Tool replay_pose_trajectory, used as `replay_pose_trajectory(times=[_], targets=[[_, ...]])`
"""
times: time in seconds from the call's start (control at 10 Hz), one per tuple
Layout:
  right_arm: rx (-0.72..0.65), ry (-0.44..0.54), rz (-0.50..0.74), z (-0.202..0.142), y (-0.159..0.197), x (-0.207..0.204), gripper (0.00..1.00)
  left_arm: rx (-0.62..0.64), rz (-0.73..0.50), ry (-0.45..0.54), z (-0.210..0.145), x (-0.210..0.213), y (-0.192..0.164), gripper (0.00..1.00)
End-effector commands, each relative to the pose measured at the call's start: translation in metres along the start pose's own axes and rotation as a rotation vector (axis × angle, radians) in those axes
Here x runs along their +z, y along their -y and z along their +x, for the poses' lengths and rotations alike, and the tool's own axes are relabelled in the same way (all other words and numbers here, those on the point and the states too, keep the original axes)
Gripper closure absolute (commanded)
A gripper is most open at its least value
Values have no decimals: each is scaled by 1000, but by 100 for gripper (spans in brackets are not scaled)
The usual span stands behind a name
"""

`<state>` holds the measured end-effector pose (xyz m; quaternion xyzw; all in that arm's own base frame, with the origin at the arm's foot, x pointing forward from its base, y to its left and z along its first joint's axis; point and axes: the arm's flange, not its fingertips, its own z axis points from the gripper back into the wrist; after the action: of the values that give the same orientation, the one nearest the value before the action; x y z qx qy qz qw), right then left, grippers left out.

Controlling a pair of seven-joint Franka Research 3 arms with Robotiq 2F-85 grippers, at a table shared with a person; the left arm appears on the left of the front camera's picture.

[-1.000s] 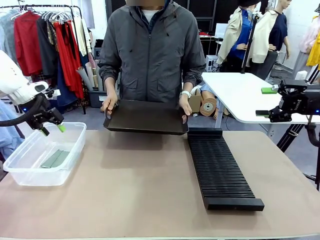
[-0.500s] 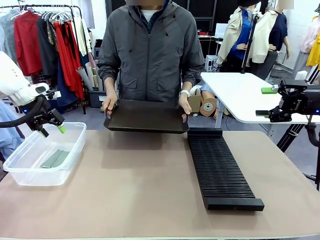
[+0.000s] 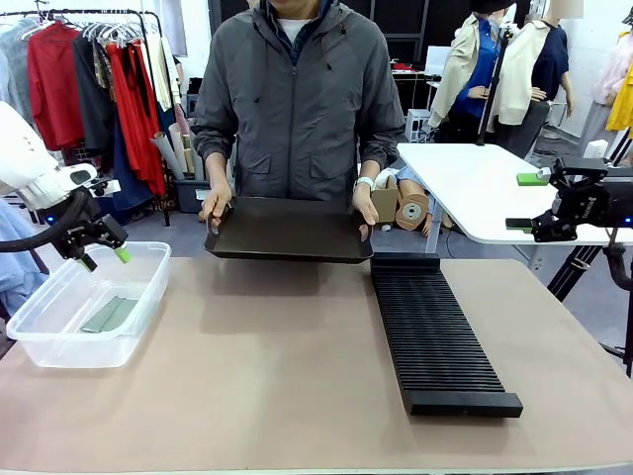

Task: Sort PCBs into racks and boxes based on the side picked up.
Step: If the short side of the Blank PCB is picked up, insert it into the PCB Rack ; if the long side is picked up, place it in the Organizing box.

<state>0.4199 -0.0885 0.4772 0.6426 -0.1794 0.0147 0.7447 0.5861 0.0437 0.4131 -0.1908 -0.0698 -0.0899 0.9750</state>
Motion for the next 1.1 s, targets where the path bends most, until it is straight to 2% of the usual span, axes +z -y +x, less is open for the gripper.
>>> replay_pose_trajectory(times=[0.0,0.2,0.5,1.0], targets=[[-1,-12,-2,1,-3,1,0,52,-86,37,-1,15,3,0],[-1,-12,-2,1,-3,1,0,116,-311,97,-5,41,5,0],[-1,-12,-2,1,-3,1,0,211,-566,161,-12,63,-2,0],[-1,-12,-2,1,-3,1,0,202,-998,220,-21,66,-10,0]])
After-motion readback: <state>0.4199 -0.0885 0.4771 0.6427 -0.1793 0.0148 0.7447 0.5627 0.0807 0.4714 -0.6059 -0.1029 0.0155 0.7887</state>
